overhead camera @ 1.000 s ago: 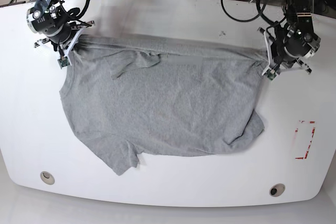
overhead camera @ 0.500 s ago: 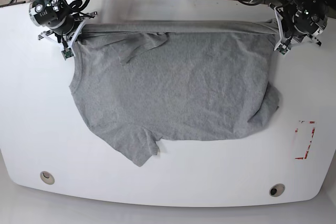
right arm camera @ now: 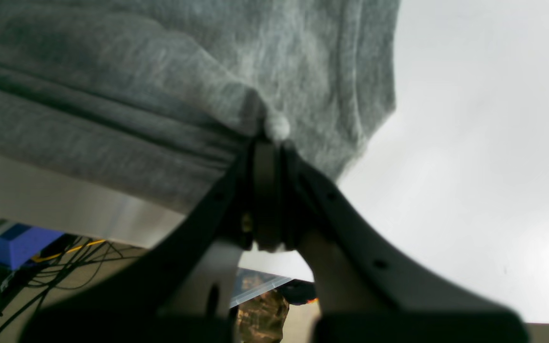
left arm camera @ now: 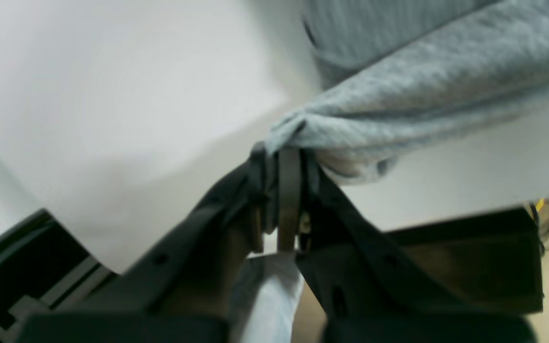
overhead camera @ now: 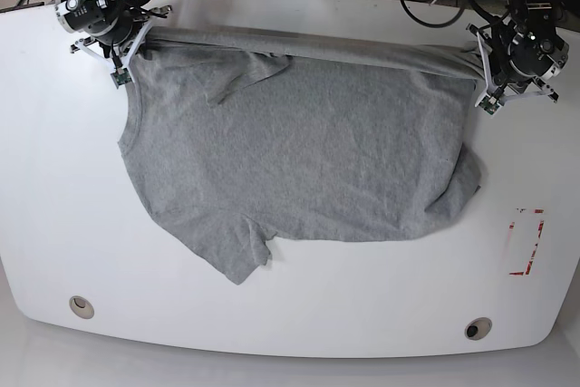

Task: Layout the t-shirt on the table in an organized manner, then fold the t-shirt properly
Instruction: 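Lay the shirt down, stretching its edge taut between both grippers, then lift the shirt high with both grippers and shake it out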

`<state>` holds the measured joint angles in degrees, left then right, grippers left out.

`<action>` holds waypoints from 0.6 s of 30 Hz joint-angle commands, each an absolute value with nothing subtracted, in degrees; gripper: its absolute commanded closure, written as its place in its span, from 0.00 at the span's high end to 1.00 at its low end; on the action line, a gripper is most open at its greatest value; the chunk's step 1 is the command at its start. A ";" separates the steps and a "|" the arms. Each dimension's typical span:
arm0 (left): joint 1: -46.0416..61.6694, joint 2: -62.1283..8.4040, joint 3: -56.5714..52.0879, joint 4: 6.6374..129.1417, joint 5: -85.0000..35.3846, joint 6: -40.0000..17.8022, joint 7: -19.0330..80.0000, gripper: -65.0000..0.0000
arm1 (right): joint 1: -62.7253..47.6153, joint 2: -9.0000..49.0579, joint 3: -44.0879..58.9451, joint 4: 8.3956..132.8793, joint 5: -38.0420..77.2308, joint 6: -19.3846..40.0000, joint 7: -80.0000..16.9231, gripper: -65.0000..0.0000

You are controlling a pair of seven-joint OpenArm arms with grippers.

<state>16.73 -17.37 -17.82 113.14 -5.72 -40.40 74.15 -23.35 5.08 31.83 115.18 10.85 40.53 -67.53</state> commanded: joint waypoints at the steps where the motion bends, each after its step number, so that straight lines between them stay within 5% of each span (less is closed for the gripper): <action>1: 13.41 -18.42 -18.24 114.15 -3.12 -40.00 75.21 0.00 | -22.90 6.11 32.66 116.18 9.36 40.00 -67.56 0.00; 18: -18.86 -18.15 -15.34 113.71 -2.86 -40.00 77.41 0.00 | -2.59 8.13 31.78 116.00 9.19 40.00 -67.21 0.00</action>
<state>-13.63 -17.21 -16.58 112.77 -5.39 -40.53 77.34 -7.16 5.74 31.64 115.07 10.81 40.66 -66.35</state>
